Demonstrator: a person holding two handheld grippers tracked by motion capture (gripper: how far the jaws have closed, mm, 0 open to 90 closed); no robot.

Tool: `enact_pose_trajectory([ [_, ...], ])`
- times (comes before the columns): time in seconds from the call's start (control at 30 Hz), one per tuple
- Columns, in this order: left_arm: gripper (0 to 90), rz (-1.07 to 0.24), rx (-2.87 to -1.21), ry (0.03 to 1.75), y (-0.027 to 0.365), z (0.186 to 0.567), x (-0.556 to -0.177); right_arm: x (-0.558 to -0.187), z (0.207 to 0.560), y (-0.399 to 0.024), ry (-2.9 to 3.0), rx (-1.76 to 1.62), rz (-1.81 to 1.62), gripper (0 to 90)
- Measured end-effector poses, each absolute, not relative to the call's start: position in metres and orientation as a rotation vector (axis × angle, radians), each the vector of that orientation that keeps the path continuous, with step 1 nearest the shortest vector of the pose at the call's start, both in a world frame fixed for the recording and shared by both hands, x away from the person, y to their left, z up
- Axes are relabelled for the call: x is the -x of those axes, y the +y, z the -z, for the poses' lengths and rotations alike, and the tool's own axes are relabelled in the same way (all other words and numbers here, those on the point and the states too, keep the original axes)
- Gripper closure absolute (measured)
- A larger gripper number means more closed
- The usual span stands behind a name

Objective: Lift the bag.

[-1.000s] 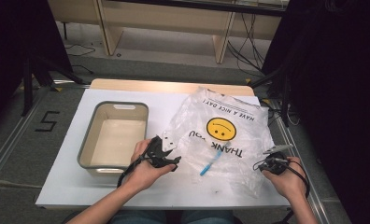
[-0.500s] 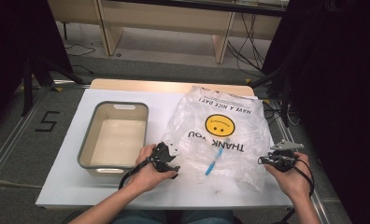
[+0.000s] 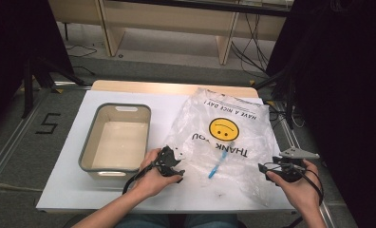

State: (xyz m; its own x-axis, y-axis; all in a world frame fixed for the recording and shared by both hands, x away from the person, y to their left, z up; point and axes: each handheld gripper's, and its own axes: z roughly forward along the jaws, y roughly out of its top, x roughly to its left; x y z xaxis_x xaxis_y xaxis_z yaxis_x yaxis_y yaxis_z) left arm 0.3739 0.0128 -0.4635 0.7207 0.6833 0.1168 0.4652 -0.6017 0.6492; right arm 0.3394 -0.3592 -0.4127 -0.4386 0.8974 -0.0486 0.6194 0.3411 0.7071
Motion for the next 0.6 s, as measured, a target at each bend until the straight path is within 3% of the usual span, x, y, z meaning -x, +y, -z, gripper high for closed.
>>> enact_pose_trajectory([
  [0.13,33.2,-0.513,-2.298,0.842,0.013,0.459,-0.374,-0.330,0.422,-0.345,2.301,-1.303,-0.889,31.5],
  [0.33,32.1,-0.441,-2.335,0.825,0.011,0.468,-0.379,-0.313,0.433,-0.330,2.507,-1.137,-0.833,25.9],
  [0.6,32.7,-0.417,-2.361,0.902,0.011,0.476,-0.383,-0.311,0.453,-0.336,2.596,-1.121,-0.736,27.0],
])
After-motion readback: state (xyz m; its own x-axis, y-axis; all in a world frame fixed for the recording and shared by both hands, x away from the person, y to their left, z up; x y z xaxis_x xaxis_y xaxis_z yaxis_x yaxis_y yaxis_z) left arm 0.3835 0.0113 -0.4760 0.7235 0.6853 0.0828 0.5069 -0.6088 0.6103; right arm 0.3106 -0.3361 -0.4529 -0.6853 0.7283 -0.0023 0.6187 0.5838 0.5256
